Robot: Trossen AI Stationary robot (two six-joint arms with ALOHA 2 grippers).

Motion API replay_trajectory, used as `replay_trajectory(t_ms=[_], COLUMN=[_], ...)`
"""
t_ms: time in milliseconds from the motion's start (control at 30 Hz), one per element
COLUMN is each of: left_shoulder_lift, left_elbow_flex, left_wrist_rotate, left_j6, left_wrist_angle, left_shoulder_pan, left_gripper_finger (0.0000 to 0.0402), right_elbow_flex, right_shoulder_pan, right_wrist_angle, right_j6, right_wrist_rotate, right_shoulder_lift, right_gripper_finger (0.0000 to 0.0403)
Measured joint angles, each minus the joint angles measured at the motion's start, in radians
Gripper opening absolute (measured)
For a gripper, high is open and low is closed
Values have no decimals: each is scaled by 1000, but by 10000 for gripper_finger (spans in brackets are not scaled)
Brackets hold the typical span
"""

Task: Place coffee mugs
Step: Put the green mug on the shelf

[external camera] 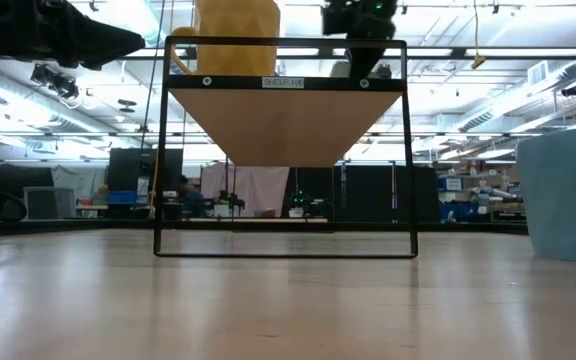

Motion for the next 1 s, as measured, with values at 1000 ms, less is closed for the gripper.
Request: replay_trajectory(t_ms=[1000], left_shoulder_lift=[0], left_elbow_flex=[0], left_wrist_rotate=[0], left_j6=[-52], left_wrist_angle=[-6], left_shoulder_pan=[0], left_gripper_finger=[114], right_elbow_flex=[242], right_shoulder_pan=[-72], right_wrist_angle=[-67], right_j6=[-121], right_wrist_rotate=[-172], right_shoulder_lift=[248], right_gripper_finger=[36])
